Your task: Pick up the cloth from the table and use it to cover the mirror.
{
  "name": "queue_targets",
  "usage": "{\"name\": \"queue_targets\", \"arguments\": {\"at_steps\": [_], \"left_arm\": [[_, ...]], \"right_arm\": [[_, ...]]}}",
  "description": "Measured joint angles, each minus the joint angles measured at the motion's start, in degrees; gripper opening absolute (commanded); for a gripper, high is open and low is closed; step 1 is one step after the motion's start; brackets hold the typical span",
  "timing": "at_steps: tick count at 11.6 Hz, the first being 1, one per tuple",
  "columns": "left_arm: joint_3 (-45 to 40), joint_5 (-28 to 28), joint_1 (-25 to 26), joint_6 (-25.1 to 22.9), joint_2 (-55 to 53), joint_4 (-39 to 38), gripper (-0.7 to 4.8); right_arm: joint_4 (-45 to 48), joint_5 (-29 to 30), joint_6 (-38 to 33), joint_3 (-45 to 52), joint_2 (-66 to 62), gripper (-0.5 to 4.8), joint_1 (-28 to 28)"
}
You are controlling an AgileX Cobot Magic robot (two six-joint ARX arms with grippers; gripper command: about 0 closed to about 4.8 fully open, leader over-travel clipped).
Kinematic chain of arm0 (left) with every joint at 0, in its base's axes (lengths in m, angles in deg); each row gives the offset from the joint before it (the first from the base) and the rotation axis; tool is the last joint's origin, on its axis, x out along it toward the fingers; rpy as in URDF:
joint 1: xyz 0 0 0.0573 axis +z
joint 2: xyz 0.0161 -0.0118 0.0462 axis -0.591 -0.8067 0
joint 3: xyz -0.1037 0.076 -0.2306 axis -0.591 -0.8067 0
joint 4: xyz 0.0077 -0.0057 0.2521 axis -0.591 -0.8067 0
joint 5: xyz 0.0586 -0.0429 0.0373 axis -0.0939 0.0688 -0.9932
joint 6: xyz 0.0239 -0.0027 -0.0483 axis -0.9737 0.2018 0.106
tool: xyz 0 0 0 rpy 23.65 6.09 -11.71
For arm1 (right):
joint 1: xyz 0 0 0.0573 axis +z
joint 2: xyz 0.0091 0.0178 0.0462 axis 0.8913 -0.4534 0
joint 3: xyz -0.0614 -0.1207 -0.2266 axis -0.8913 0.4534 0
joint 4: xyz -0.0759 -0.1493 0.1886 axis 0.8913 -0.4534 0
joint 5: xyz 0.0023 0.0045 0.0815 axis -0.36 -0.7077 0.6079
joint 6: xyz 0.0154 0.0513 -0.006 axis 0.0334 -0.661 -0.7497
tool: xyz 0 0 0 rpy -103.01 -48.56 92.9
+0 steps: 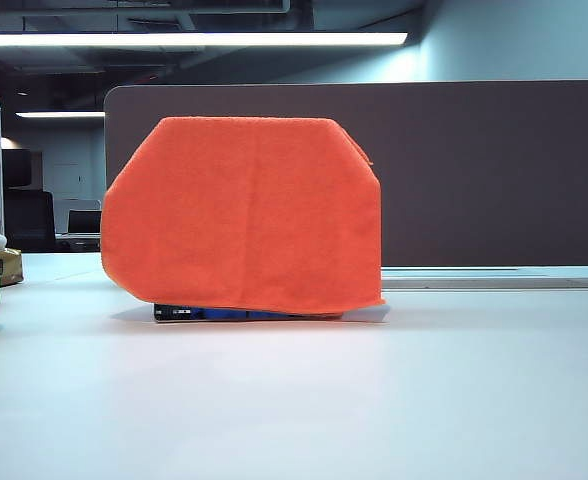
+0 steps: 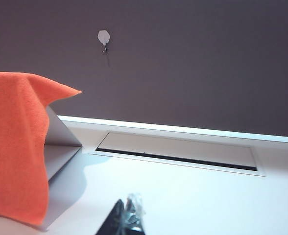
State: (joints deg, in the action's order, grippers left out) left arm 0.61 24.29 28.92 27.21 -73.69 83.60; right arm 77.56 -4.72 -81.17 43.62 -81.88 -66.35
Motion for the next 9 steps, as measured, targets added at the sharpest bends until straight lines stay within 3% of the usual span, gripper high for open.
{"name": "queue_targets", "arguments": {"at_steps": [3, 4, 5, 6, 9], "left_arm": [[0.0, -1.11, 0.0, -0.11, 2.89, -3.48, -0.03], [-0.02, -1.49, 0.0, -0.24, 5.73, -9.18, -0.03], [-0.02, -1.44, 0.0, -0.24, 6.67, -10.32, -0.03], [-0.02, -1.11, 0.0, -1.57, 9.01, -13.6, -0.03], [-0.02, 0.46, -0.02, -2.86, 11.93, -18.49, -0.03]], "right_arm": [[-3.98, -8.74, 0.11, 0.98, 6.05, -0.02, 4.85], [-7.21, -14.38, 1.05, 1.73, 8.96, -0.02, 10.97], [-7.78, -15.8, 1.88, 1.73, 9.2, -0.02, 12.9], [-9.14, -21.79, 4.28, 1.84, 9.18, -0.02, 18.95], [-7.78, -24.46, 4.42, 5.88, 9.31, -0.02, 20.61]]}}
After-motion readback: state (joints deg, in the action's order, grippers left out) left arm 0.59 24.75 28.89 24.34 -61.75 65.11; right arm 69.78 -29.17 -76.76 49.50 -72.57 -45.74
